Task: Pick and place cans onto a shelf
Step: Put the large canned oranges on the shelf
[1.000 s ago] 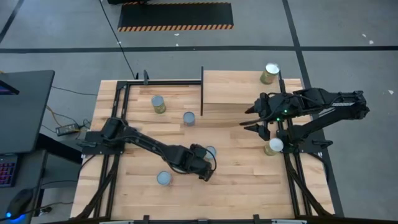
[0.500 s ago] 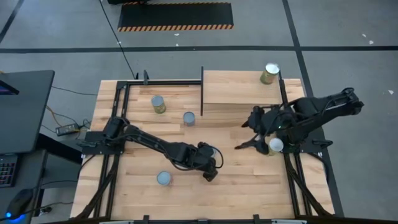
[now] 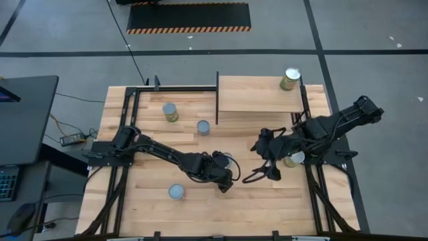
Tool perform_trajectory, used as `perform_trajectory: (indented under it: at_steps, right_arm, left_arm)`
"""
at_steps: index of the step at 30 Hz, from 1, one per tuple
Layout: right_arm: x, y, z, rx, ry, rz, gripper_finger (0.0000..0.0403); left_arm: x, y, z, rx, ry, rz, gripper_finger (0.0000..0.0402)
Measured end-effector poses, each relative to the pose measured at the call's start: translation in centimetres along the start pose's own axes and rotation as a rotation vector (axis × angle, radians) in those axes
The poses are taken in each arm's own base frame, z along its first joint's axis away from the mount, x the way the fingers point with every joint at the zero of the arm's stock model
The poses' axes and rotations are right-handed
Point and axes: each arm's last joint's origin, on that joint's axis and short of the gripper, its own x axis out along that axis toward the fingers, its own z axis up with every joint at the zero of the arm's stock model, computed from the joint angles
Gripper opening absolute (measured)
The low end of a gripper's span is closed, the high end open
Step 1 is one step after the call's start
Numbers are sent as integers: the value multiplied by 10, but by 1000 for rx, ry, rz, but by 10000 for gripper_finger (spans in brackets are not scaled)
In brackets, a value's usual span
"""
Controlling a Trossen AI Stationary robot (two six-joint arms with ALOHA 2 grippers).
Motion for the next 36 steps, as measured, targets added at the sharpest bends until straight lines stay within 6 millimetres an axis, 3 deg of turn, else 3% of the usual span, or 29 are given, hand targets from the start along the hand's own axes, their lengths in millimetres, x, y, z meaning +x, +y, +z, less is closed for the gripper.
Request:
perform_trajectory:
  at_steps: [6, 12, 26, 32, 36]
  right_arm:
    - [11, 5, -2, -44, 53, 39, 396]
    - [21, 10, -2, -80, 87, 55, 394]
    - [62, 19, -1, -89, 143, 43, 394]
    - [79, 23, -1, -119, 131, -5, 394]
    - [97, 25, -2, -132, 138, -48, 394]
  left_arm:
    - [-1, 1, 2, -18, 18, -16, 357]
    - [-15, 1, 9, -4, -20, -42, 357]
    - [-19, 3, 10, 25, -43, -26, 357]
    - [-50, 9, 18, 57, -68, -45, 357]
    - [-85, 25, 13, 101, -65, 52, 357]
